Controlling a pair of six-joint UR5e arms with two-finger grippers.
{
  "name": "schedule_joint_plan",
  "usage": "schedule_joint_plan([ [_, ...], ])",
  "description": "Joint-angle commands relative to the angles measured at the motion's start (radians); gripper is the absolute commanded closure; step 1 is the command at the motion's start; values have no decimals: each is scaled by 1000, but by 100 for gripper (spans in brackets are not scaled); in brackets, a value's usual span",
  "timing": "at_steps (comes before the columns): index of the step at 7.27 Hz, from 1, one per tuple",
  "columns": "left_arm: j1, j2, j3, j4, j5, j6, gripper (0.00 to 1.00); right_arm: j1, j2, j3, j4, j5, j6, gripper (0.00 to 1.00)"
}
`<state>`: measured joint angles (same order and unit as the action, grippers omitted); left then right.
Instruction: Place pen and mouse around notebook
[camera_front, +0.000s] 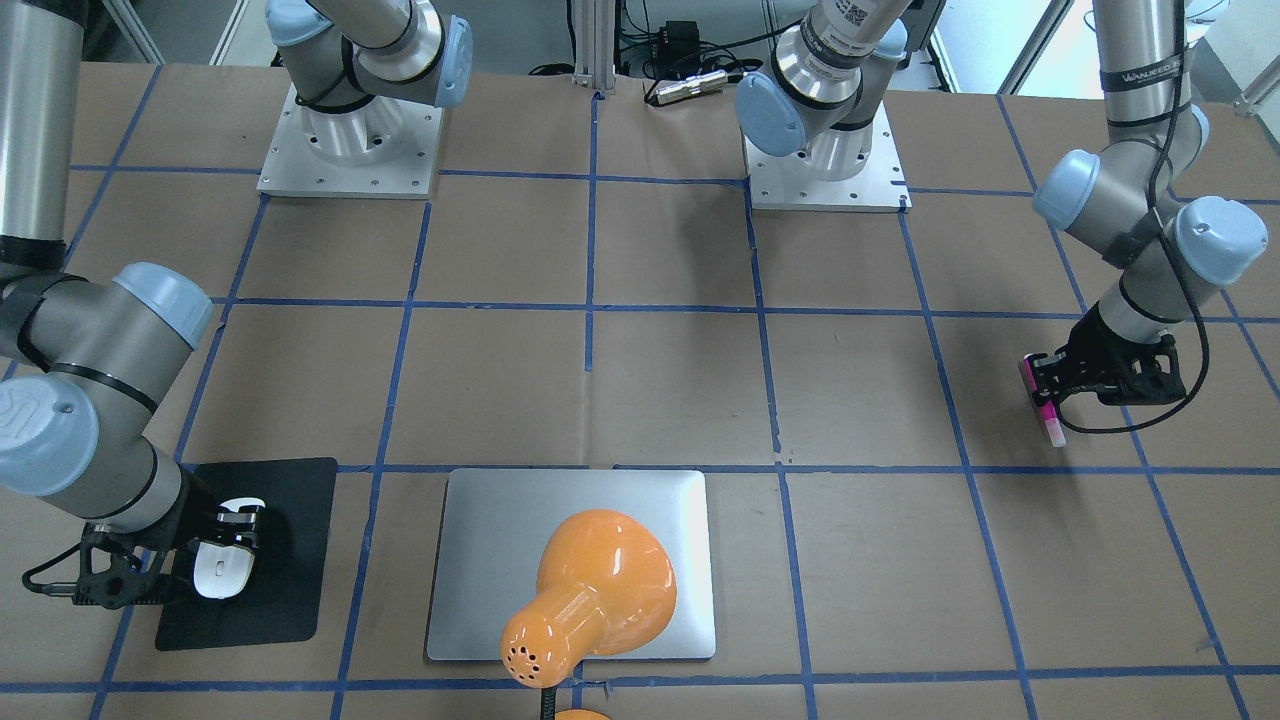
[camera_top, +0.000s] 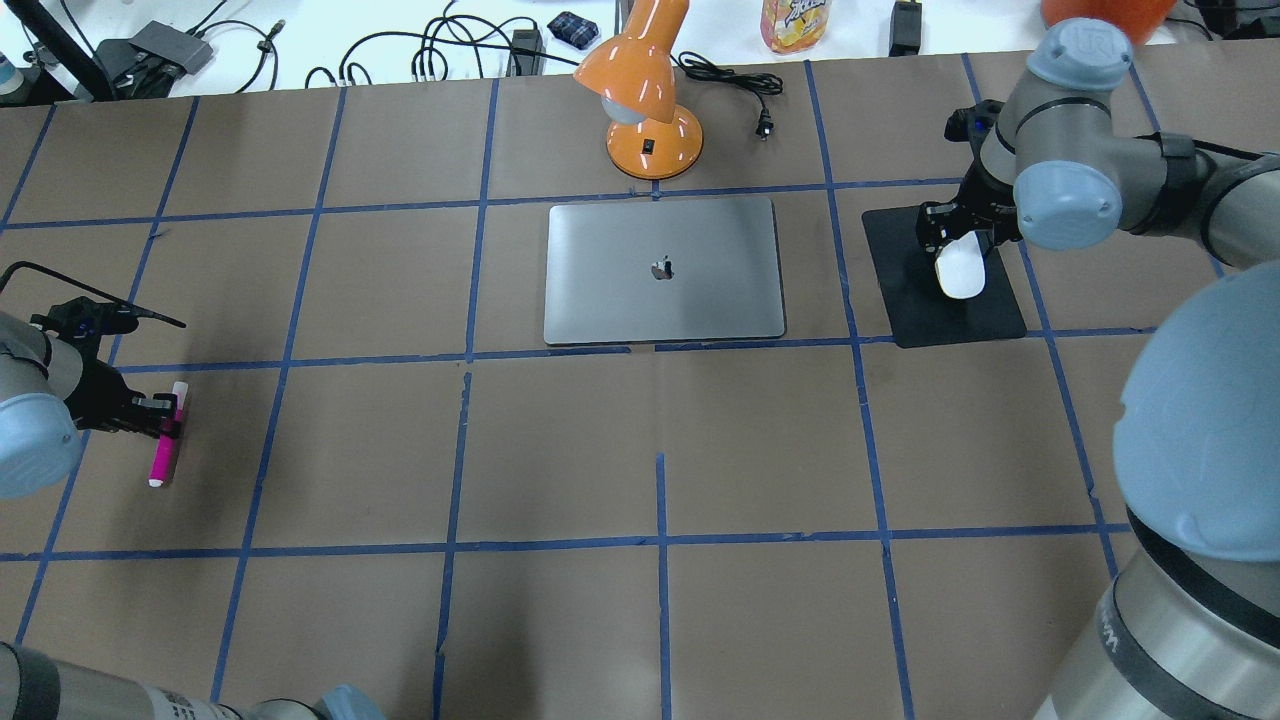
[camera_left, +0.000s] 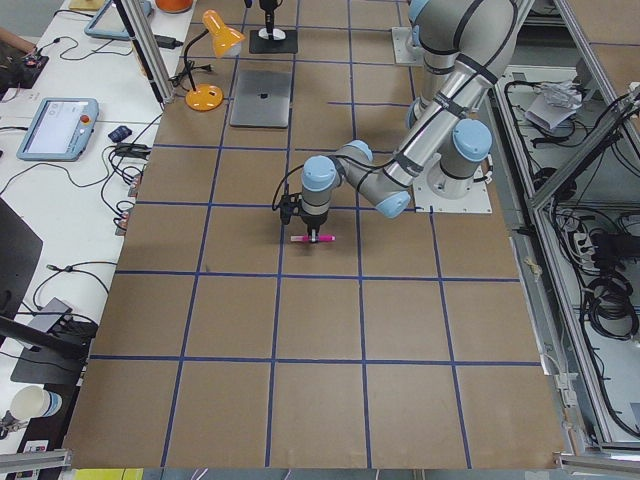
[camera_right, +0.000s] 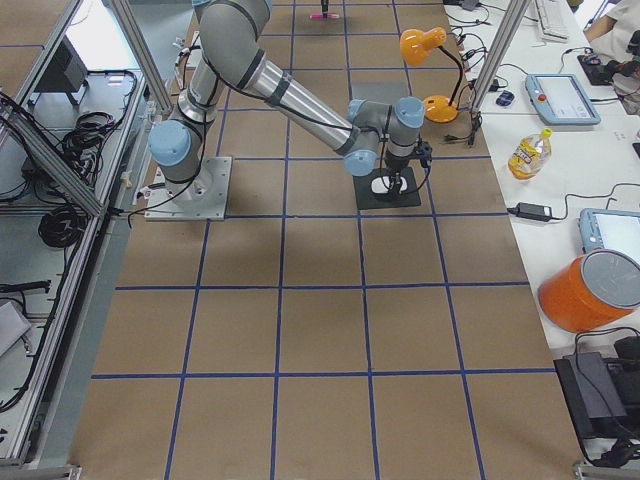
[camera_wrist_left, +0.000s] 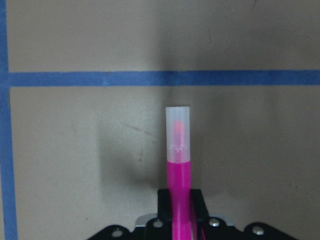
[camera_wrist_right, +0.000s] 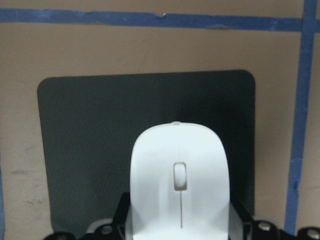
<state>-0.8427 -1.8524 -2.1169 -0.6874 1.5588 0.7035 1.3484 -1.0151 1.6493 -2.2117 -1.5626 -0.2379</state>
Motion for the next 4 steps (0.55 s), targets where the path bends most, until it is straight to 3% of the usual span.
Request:
schedule_joint_plan([
  [1, -6, 47, 9, -21, 10, -139, 100, 1, 4, 10, -6, 4, 5, 43],
  [3, -44, 76, 9, -26, 18, -353, 100, 0, 4, 10, -8, 3, 5, 38],
  [4, -94, 88, 8, -27, 20, -445, 100, 0, 6, 10, -6, -2, 5, 12],
])
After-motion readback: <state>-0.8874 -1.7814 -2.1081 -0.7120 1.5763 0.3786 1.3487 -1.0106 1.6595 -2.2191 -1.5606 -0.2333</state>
